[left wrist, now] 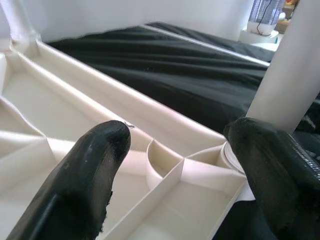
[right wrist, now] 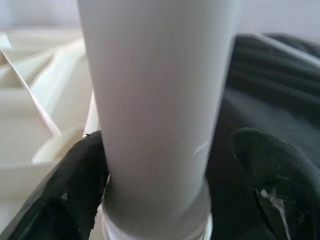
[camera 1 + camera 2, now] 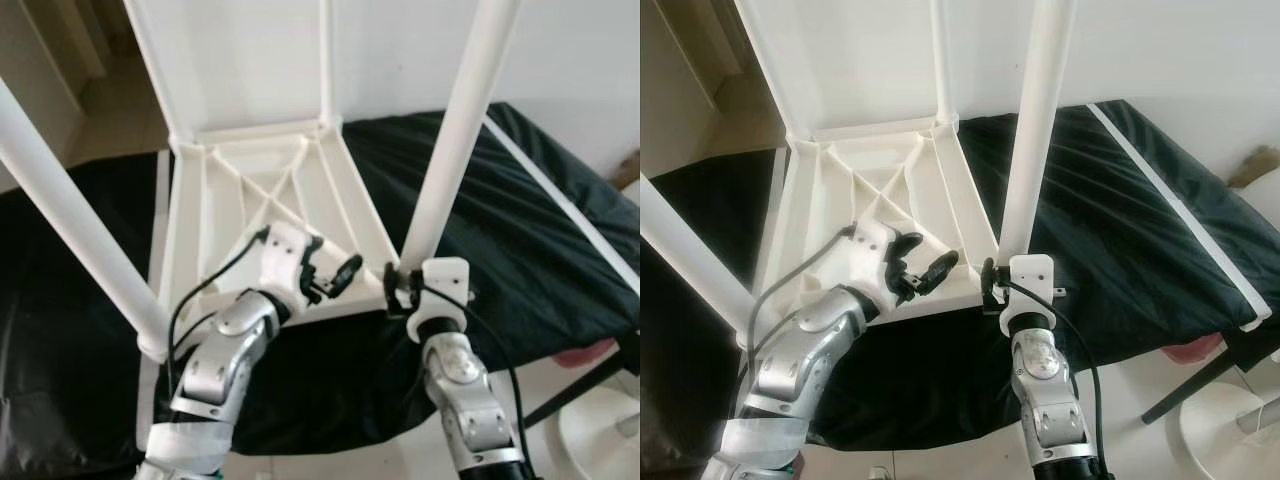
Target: Building children table
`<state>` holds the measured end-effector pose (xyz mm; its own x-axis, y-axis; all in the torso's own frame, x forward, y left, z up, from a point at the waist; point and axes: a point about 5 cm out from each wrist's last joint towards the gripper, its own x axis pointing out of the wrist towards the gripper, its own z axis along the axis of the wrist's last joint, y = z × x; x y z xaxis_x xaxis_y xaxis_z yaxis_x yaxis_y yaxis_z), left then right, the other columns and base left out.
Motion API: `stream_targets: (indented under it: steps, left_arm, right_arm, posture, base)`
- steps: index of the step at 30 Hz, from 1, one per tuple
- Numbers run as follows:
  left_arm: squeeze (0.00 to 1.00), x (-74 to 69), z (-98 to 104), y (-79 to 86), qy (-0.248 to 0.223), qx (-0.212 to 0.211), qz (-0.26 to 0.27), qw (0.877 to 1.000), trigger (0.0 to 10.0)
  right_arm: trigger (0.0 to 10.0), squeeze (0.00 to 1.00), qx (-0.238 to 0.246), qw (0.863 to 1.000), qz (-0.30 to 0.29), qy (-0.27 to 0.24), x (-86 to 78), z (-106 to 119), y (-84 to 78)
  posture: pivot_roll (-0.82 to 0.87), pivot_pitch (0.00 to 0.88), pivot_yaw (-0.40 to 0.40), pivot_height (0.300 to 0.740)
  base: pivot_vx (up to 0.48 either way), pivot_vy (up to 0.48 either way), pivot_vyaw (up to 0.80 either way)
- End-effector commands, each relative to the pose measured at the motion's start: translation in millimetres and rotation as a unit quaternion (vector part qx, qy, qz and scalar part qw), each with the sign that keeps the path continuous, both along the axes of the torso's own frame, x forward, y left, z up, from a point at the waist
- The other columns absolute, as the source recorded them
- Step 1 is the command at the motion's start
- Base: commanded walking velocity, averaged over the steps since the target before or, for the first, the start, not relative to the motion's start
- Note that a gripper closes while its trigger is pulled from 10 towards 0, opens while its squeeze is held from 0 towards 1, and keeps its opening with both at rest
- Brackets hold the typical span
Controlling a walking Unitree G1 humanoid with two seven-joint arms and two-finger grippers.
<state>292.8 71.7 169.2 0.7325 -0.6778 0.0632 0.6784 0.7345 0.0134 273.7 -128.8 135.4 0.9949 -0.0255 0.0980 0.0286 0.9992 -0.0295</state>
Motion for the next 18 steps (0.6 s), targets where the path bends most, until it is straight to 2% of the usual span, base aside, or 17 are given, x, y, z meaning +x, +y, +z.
stream_targets:
  steps: [1, 2, 5, 6, 8, 10, 12, 16, 18]
  left_arm:
    - [0.00, 1.6, -1.5, 3.3, 0.000, 0.001, 0.016, 1.000, 10.0]
    - [0.00, 1.9, -1.3, 4.7, 0.001, -0.001, 0.016, 1.000, 10.0]
    - [0.00, 2.3, -2.0, 5.1, 0.001, 0.005, 0.016, 1.000, 10.0]
    - [0.00, -1.5, -2.3, 4.4, 0.004, 0.004, -0.011, 1.000, 10.0]
    - [0.00, -2.4, -1.5, 4.2, 0.005, -0.003, -0.018, 1.000, 10.0]
    - [0.00, -2.3, -0.4, 2.9, 0.001, -0.005, -0.027, 1.000, 10.0]
    - [0.00, -1.4, -0.8, 2.7, -0.003, 0.002, -0.029, 1.000, 10.0]
    - [0.00, 0.7, 0.9, 5.3, -0.031, 0.027, -0.017, 0.999, 10.0]
    - [0.00, 4.5, 2.5, 8.0, -0.025, 0.020, -0.015, 0.999, 10.0]
  right_arm:
    - [10.0, 1.00, 0.005, 1.000, 0.007, -0.017, -2.5, 4.4, -9.0]
    - [10.0, 1.00, 0.005, 1.000, 0.014, -0.020, -3.9, 4.8, -15.3]
    - [10.0, 1.00, -0.002, 0.999, 0.035, -0.022, -4.3, 4.4, -17.1]
    - [10.0, 0.00, -0.019, 0.994, 0.109, -0.018, -3.6, 1.7, -16.9]
    - [10.0, 0.00, -0.019, 0.991, 0.131, -0.017, -0.5, 2.0, -20.1]
    - [10.0, 0.00, -0.046, 0.977, 0.206, -0.013, 4.1, 2.8, -19.6]
    - [10.0, 0.00, -0.065, 0.967, 0.246, -0.007, 5.5, 2.2, -18.4]
    - [10.0, 0.00, -0.060, 0.965, 0.256, 0.006, 15.3, 2.9, -26.4]
    - [10.0, 0.00, -0.089, 0.951, 0.294, 0.018, 22.9, 3.6, -29.2]
  posture:
    - [0.03, 0.000, 0.037, 0.740]
    - [0.03, 0.000, 0.037, 0.740]
    - [0.02, 0.000, 0.036, 0.740]
    - [0.02, 0.000, 0.038, 0.740]
    - [0.01, 0.000, 0.042, 0.740]
    - [0.01, 0.000, 0.047, 0.740]
    - [0.01, 0.000, 0.047, 0.740]
    - [0.01, 0.000, 0.047, 0.740]
    - [0.02, 0.000, 0.042, 0.740]
  base:
    - [0.000, 0.000, 0.00]
    - [0.000, 0.000, 0.00]
    - [0.000, 0.000, 0.00]
    - [0.000, 0.000, 0.00]
    - [0.000, 0.000, 0.00]
    - [0.000, 0.000, 0.00]
    - [0.000, 0.000, 0.00]
    - [0.000, 0.000, 0.00]
    - [0.000, 0.000, 0.00]
